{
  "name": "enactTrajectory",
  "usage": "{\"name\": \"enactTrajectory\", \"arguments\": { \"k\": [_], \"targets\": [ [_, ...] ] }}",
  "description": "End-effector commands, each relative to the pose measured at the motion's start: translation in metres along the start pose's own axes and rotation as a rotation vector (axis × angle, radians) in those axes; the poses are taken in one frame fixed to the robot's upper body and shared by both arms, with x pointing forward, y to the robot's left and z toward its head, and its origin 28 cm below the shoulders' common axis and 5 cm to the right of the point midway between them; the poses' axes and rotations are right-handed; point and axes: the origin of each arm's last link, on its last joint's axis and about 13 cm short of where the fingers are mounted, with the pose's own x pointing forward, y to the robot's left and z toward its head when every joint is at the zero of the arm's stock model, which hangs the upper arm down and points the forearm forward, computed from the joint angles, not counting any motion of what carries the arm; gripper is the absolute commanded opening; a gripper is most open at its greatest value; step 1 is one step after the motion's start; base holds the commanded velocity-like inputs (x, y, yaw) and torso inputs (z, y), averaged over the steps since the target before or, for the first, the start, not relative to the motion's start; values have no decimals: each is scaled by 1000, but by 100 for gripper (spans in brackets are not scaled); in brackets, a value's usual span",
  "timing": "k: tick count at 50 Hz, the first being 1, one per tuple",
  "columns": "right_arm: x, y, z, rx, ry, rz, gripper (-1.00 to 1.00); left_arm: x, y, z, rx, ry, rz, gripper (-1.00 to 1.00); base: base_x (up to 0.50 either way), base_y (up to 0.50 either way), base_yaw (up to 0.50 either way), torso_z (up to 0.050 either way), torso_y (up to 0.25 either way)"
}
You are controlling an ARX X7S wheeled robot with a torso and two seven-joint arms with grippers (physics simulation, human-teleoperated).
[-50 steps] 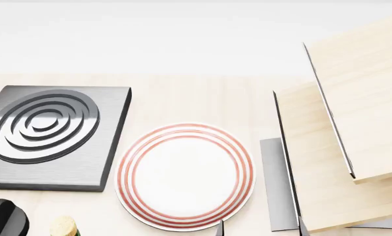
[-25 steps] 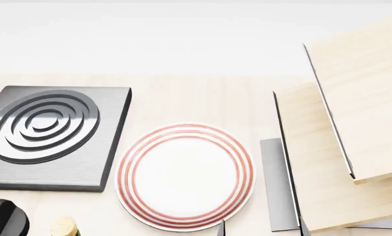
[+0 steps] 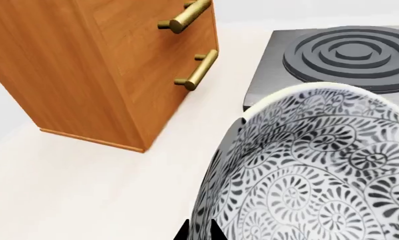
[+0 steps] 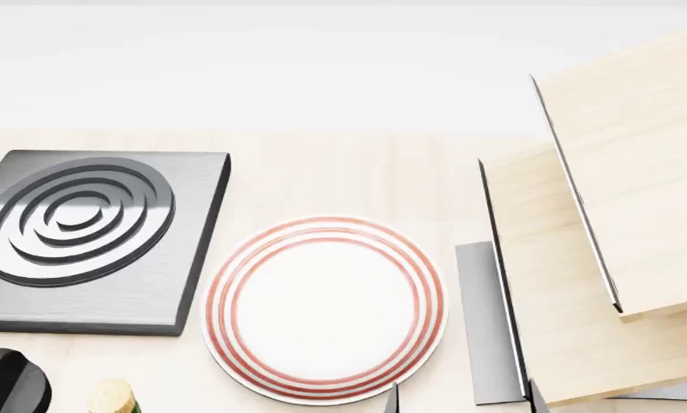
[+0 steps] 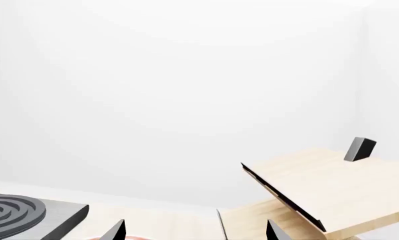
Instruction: Pick up the akita bowl and put it on the plate.
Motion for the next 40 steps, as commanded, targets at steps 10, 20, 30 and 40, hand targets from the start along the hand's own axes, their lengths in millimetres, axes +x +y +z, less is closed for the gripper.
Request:
{"name": "enactTrajectory", "arguments": {
  "k": [10, 20, 30, 40],
  "targets": [
    [1, 0, -1, 1, 5, 0, 100, -11, 1, 27, 9, -224, 55, -100, 0, 0, 0, 0, 0],
    [1, -1, -1, 2, 5, -3, 100, -15, 0, 39, 6, -263, 64, -100, 0, 0, 0, 0, 0],
    [1, -1, -1, 3, 4, -2, 100, -17, 2, 56, -18, -317, 89, -100, 0, 0, 0, 0, 0],
    [1, -1, -1, 0, 2, 0, 100, -20, 4, 81, -11, -428, 146, -100, 0, 0, 0, 0, 0]
  ]
}}
